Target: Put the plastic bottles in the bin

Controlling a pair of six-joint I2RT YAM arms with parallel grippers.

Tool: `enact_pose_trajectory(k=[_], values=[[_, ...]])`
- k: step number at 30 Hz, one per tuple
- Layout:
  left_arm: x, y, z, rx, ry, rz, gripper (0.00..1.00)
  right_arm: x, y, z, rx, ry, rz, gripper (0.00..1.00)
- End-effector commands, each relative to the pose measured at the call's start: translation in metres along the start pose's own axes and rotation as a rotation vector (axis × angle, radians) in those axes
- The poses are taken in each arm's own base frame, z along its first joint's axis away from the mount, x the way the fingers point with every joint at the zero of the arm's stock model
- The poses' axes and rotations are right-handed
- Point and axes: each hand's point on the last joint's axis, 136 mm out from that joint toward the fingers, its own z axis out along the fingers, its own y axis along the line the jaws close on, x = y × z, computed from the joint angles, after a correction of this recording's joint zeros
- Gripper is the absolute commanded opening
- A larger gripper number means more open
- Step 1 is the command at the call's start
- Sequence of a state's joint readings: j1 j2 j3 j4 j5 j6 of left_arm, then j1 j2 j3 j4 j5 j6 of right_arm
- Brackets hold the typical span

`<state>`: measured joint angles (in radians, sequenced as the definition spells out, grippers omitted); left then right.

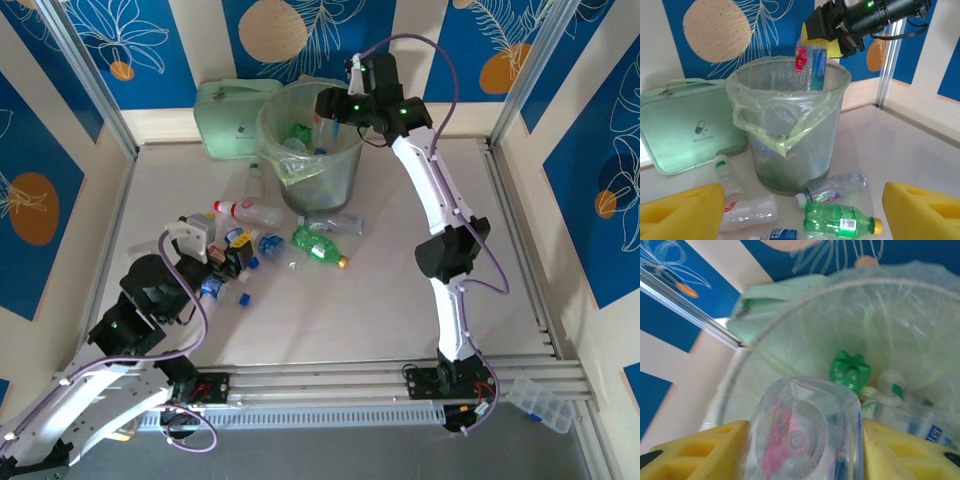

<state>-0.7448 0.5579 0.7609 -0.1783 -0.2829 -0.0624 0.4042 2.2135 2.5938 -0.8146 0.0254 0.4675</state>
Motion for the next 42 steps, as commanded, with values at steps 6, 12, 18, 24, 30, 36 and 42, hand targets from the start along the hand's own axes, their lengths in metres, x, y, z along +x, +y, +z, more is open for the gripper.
enact_pose_trajectory(k=[6,12,18,24,30,36,42], values=[[-0.013,0.014,-0.009,-0.078,-0.005,-0.022,0.81,0.051,-0.031,0.041,0.119,0.155,-0.039,0.56],[-0.013,0.014,-0.007,-0.079,0.009,-0.016,0.83,0.062,-0.029,0.06,0.069,0.185,-0.039,0.73],[-0.011,0.02,-0.006,-0.113,0.016,-0.007,0.88,0.039,-0.004,0.045,0.001,0.121,-0.069,0.88],[-0.009,0.03,-0.005,-0.174,0.009,-0.011,0.99,-0.006,0.02,-0.014,-0.012,-0.016,-0.124,0.86],[-0.005,0.053,-0.007,-0.315,-0.031,-0.14,0.99,-0.036,0.049,-0.088,-0.015,-0.136,-0.194,0.84],[-0.002,0.056,-0.009,-0.345,0.03,-0.196,0.99,-0.022,0.075,-0.147,-0.011,-0.156,-0.232,0.83],[0.021,0.051,-0.006,-0.363,0.205,-0.291,0.99,0.04,0.089,-0.181,-0.042,-0.114,-0.273,0.83]])
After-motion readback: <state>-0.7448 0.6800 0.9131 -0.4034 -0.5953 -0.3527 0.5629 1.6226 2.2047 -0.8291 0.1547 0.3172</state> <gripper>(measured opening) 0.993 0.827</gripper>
